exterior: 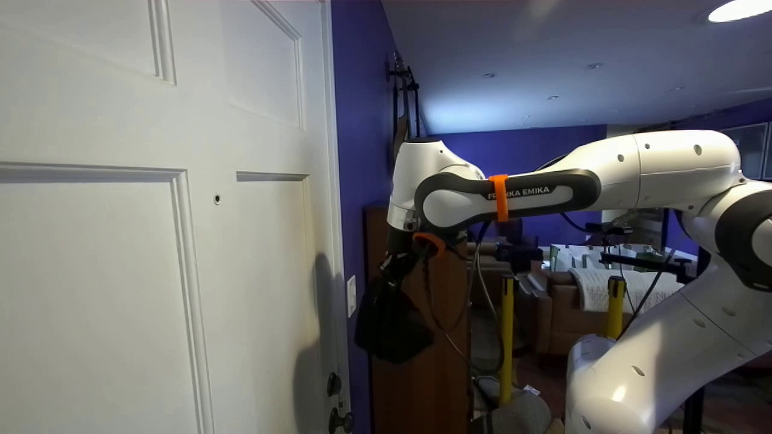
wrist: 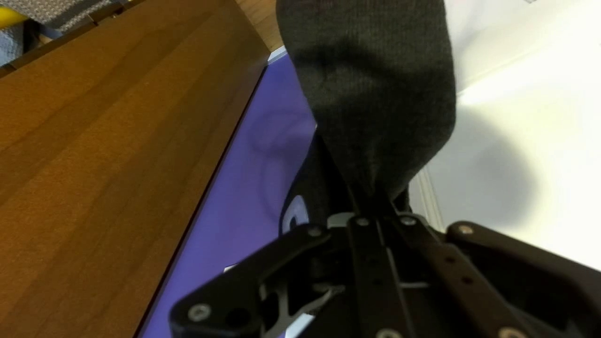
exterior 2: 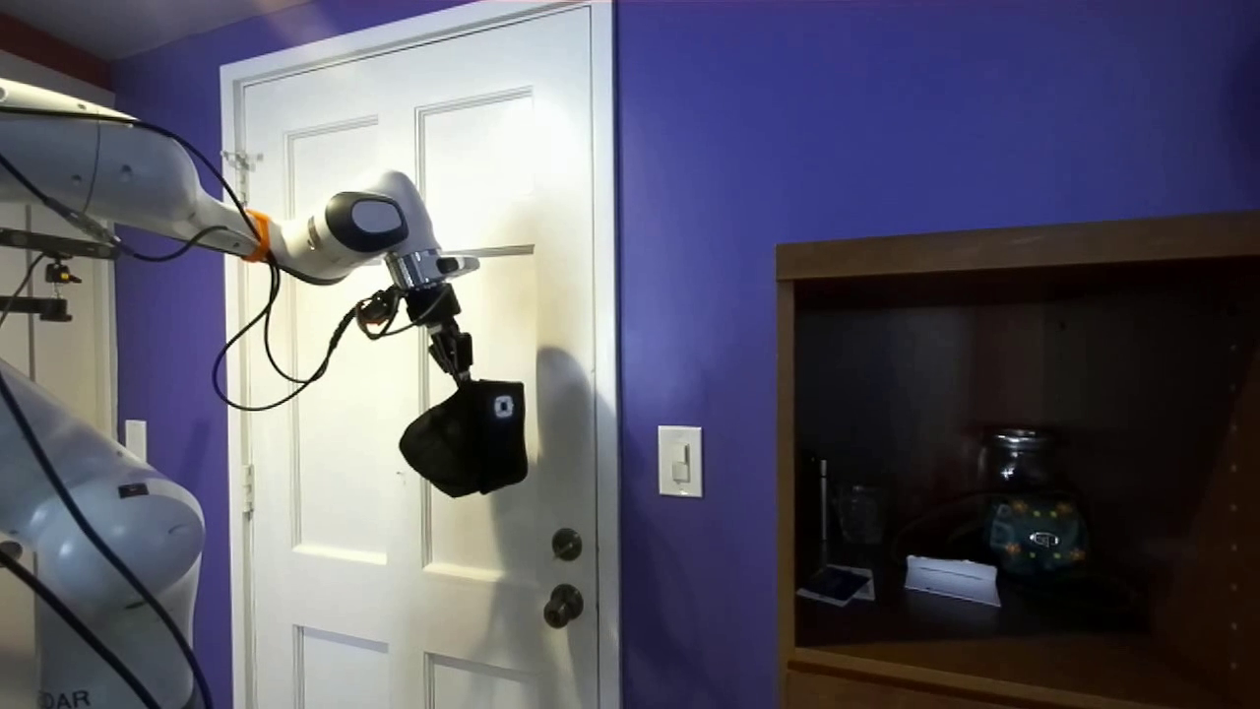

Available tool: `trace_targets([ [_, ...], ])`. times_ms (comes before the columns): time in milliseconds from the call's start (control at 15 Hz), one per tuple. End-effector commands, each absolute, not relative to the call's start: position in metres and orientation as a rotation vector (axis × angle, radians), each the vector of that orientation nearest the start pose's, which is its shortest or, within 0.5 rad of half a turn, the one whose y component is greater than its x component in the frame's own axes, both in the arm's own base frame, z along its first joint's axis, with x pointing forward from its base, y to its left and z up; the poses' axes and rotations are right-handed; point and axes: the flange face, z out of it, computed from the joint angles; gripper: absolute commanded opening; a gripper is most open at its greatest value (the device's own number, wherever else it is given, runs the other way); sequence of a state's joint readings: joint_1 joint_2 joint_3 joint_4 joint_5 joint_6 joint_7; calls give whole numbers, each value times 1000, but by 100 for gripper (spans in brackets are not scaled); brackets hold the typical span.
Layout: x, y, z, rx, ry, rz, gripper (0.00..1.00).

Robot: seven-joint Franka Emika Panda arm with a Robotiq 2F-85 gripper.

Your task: Move the beanie from the hook on the door to the top of the shelf

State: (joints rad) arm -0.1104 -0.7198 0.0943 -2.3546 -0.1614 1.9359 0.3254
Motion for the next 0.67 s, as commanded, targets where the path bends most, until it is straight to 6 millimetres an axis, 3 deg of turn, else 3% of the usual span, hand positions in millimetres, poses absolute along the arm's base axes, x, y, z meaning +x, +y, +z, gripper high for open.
trace_targets([
  [0,366,-24,617,-3209,576,-582,1],
  [600,383,-127,707,-3001,841,-1195,1],
])
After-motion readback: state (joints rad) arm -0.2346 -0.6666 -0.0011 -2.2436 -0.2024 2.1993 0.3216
